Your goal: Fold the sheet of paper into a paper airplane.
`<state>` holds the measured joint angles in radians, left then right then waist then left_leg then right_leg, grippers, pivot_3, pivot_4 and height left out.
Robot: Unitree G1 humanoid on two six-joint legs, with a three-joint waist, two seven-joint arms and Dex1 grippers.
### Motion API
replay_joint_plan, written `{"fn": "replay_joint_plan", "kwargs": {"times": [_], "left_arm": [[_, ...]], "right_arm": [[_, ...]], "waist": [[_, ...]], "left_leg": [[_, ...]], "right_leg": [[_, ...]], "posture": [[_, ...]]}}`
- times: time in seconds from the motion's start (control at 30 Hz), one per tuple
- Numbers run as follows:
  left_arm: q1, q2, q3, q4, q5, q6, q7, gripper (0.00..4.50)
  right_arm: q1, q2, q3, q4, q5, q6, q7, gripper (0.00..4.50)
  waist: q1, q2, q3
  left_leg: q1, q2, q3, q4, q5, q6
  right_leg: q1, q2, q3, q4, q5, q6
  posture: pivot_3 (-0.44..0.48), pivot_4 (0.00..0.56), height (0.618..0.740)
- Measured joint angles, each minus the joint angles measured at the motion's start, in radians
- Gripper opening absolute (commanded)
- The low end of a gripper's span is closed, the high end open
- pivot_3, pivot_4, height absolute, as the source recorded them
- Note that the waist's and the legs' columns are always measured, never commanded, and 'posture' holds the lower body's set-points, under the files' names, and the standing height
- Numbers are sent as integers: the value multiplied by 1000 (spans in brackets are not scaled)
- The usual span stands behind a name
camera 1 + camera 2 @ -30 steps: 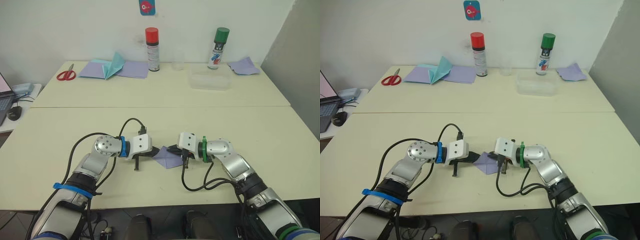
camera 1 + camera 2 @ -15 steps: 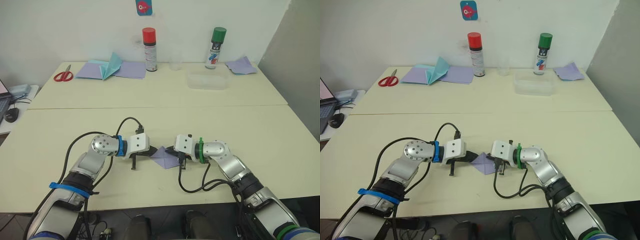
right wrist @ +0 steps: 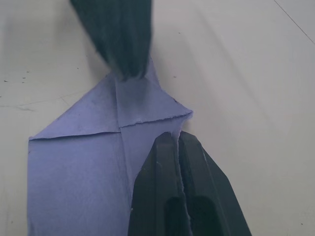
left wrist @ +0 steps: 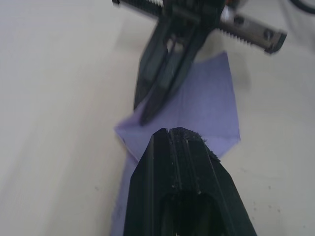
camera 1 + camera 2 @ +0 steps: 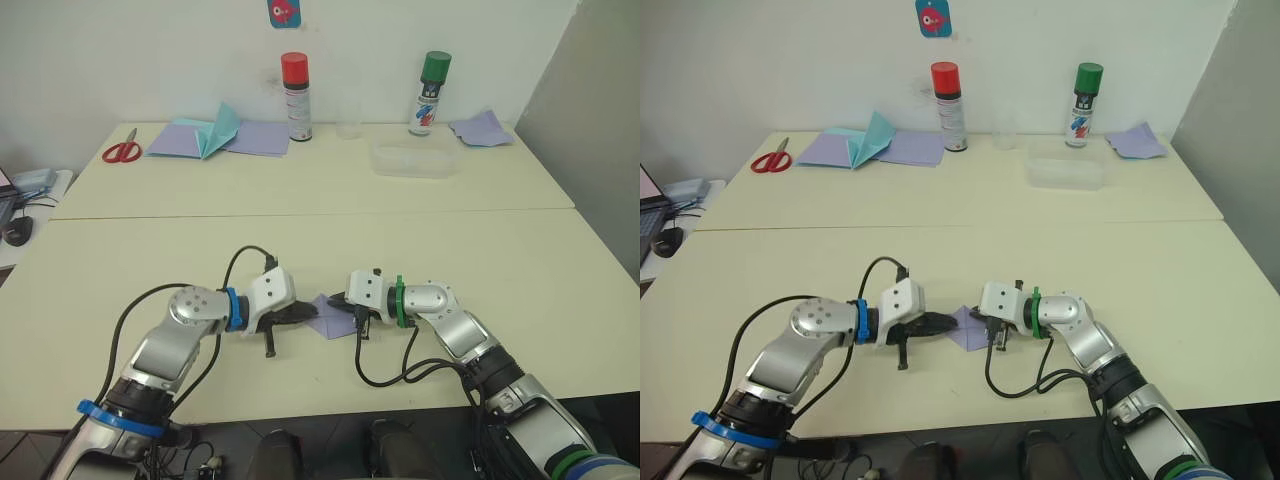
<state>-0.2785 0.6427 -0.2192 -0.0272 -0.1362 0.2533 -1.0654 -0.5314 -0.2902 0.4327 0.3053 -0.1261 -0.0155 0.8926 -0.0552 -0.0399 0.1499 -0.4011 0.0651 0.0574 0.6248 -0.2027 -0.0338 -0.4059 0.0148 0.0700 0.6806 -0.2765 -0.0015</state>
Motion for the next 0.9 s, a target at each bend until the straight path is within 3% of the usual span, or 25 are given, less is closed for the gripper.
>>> {"fn": "replay_joint_plan", "kwargs": {"times": [0.17,0.33,0.53,0.63,0.9], "left_arm": [[3,-13,-1,45,5,-36,20,0],[1,-61,32,71,-63,63,27,0],[-11,-51,26,56,-84,153,22,0],[-16,-43,12,54,-84,167,21,0],[-16,-38,-3,52,-77,156,36,0]], "right_arm": [[-1,-4,-1,1,0,2,1,71],[0,-11,-3,0,-1,6,1,71],[4,-14,-3,-19,1,24,7,71],[10,-15,-14,-35,20,51,17,593],[64,-47,-109,-184,110,125,17,3251]], "waist": [[1,0,0],[1,0,0],[1,0,0],[2,0,0],[4,0,0]], "left_leg": [[1,-1,1,1,0,0],[1,-1,1,1,0,0],[1,-1,1,1,0,0],[1,-1,1,0,0,0],[1,0,0,0,0,0]], "right_leg": [[1,-1,0,0,0,0],[1,-1,-1,0,1,1],[1,-1,0,0,0,0],[1,-2,0,0,0,0],[1,-3,1,0,0,0]], "posture": [[0,150,740],[0,150,740],[0,150,740],[0,150,740],[0,150,740]]}}
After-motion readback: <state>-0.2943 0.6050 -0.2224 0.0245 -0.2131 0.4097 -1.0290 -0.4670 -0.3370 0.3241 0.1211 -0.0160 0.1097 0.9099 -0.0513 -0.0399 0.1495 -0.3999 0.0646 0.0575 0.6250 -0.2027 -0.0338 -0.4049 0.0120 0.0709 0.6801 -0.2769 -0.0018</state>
